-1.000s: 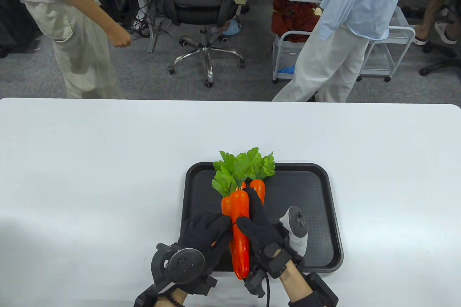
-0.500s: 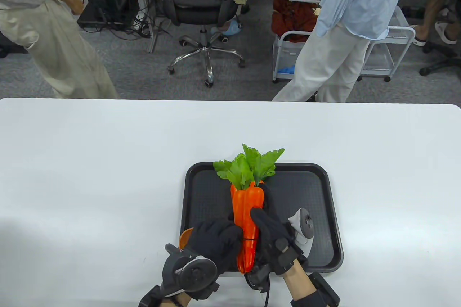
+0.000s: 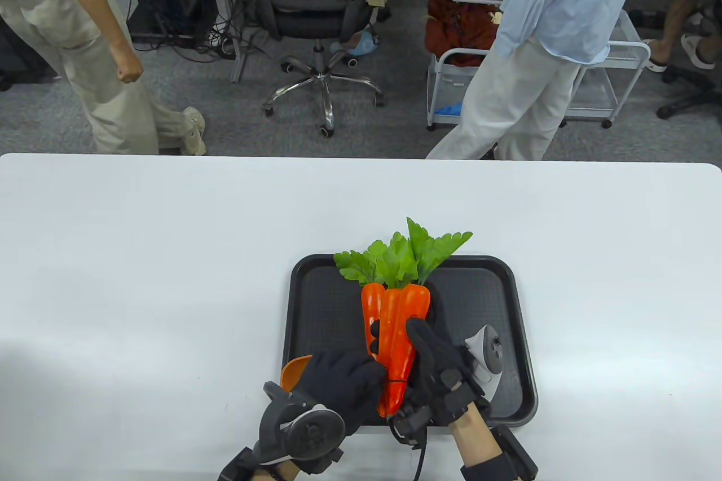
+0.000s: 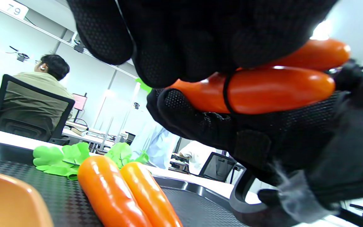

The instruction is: Pinch and pull to detach rubber bands

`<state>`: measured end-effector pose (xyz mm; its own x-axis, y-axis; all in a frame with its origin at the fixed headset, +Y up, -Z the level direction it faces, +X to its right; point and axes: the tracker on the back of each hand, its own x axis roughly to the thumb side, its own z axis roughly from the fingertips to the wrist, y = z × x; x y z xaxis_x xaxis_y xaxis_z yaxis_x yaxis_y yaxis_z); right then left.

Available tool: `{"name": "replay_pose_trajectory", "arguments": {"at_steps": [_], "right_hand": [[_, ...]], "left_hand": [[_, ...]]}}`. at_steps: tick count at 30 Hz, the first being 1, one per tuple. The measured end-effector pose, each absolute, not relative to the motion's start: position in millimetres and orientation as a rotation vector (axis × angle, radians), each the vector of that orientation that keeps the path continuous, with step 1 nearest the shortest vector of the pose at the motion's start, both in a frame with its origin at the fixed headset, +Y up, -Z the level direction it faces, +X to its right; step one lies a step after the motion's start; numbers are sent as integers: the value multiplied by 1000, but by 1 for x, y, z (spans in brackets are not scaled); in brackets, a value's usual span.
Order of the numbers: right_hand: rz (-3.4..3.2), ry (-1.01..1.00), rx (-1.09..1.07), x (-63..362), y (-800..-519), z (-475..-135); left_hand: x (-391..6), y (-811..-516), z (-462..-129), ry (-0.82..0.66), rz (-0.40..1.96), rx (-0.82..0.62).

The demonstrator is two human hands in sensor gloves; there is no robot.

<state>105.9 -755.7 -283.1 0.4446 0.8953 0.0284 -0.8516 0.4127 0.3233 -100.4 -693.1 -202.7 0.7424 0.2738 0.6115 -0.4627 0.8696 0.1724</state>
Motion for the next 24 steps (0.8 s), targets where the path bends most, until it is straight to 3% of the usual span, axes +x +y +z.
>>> {"name": "replay_pose_trajectory", "arguments": {"at_steps": [10,24], "right_hand": [[1106,67,214,124,-762,-286],[1136,80,210,125,-763,-285]], "left_hand": [[-103,-692,-205,-639,397,281],[-150,-681,-219,-395,274,335]]}}
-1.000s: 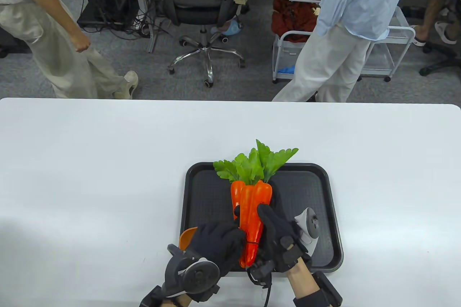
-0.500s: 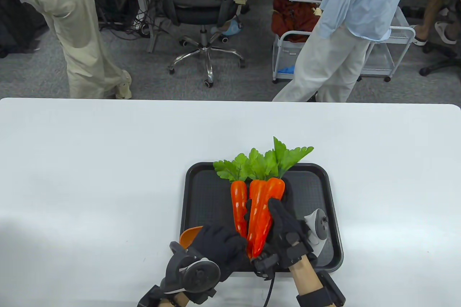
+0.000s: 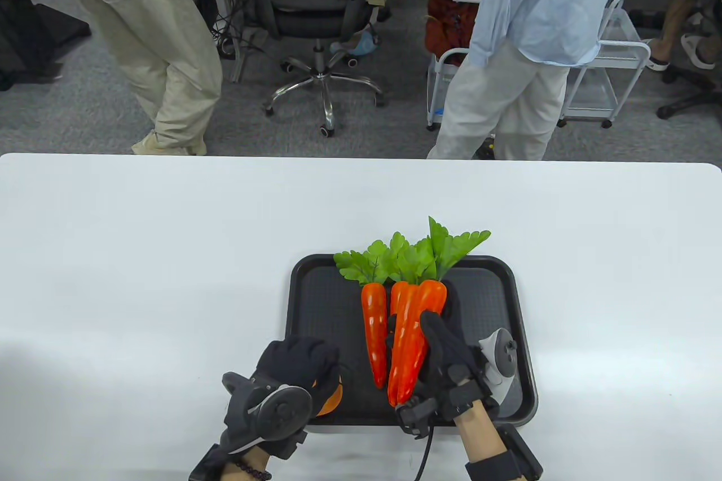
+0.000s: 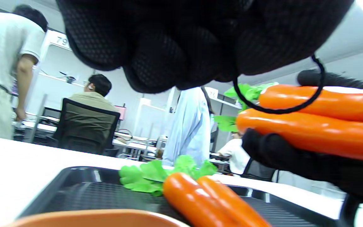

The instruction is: Pinch and pull to detach rubber bands

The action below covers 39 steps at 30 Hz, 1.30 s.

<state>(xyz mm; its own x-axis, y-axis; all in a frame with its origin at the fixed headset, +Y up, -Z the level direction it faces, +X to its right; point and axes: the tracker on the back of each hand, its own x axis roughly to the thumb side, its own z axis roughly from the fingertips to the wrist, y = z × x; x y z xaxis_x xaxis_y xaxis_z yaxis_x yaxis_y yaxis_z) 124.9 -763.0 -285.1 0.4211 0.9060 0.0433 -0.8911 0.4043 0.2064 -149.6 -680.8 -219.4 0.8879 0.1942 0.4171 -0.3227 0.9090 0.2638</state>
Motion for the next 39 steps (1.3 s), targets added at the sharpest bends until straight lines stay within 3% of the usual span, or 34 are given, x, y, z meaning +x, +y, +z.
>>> {"name": "replay_pose_trajectory", "arguments": {"at_steps": [14,39], "right_hand": [[1141,98,208,125,-764,-285],[1138,111,211,127,-764,-284]], "left_hand": [[-169,-695,-241,-244,136,142],[-121,-718,-239,-301,-331,36]]}}
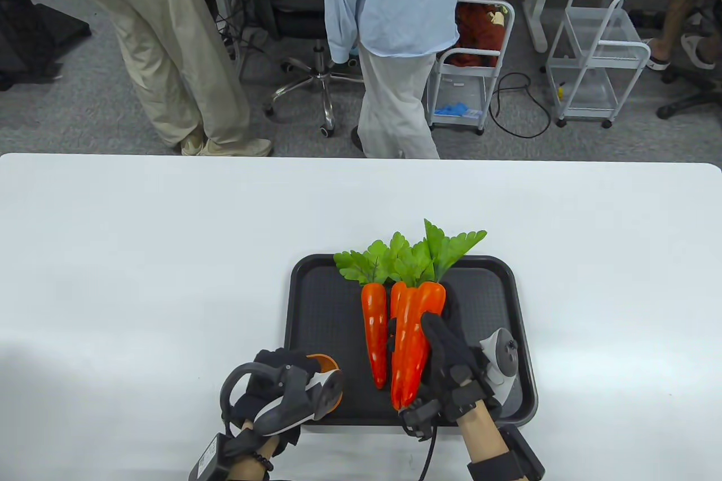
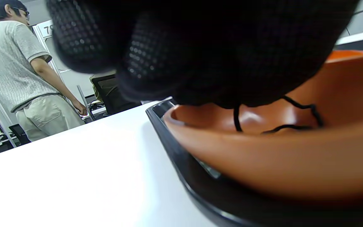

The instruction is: Pinch and pull to detach rubber bands

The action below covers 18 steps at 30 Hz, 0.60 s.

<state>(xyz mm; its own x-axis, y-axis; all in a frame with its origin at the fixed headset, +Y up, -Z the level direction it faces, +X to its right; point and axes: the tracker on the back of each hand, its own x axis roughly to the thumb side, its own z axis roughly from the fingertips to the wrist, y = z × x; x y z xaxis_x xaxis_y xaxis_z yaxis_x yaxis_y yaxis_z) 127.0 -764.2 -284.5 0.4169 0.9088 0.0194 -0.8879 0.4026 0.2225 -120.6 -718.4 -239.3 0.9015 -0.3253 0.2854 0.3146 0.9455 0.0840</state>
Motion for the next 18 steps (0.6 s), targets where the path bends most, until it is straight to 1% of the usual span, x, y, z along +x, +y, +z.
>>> {"name": "replay_pose_trajectory", "arguments": {"at_steps": [3,5,9,13,18], "right_hand": [[1142,111,213,127,-764,-285],[1141,112,213,127,-764,-284],[1154,103,208,130,-764,-285],[1257,59,192,136,-756,-286],[1593,-60,155,150,-740,-290]], "left_hand": [[-114,-720,-238,-304,-406,42],[-112,-723,-239,-300,-405,18],[-114,-722,-239,-283,-408,18],[-119,-714,-236,-264,-347,47],[-127,-702,-234,-235,-216,118]]}}
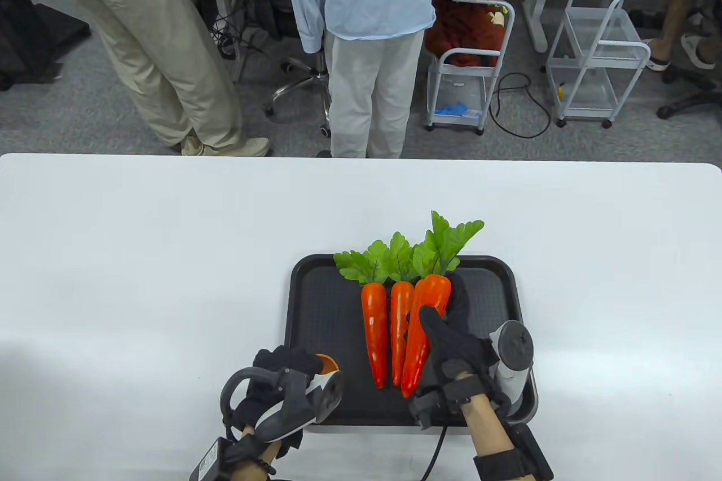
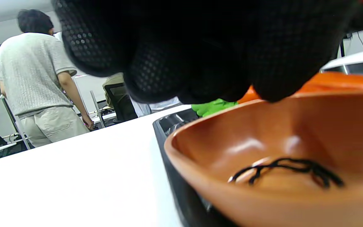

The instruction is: Pinch and pull to detach rubber bands

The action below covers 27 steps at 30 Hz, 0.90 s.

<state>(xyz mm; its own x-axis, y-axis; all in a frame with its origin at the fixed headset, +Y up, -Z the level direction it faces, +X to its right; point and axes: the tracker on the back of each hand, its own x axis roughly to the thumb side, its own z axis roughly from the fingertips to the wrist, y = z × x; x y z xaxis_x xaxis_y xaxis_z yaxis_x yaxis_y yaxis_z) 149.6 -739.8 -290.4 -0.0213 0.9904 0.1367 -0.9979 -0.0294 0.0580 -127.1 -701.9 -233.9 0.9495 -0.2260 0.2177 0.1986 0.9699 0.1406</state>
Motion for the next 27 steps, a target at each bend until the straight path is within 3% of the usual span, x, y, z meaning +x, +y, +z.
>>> {"name": "replay_pose_trajectory", "arguments": {"at_steps": [14,27], "right_hand": [[2288,-39,-33,170,-713,-309],[2793,123,-327,148,-732,-326]], "left_hand": [[-130,-689,-223,-256,20,267],[-129,-691,-225,-266,47,251]]}}
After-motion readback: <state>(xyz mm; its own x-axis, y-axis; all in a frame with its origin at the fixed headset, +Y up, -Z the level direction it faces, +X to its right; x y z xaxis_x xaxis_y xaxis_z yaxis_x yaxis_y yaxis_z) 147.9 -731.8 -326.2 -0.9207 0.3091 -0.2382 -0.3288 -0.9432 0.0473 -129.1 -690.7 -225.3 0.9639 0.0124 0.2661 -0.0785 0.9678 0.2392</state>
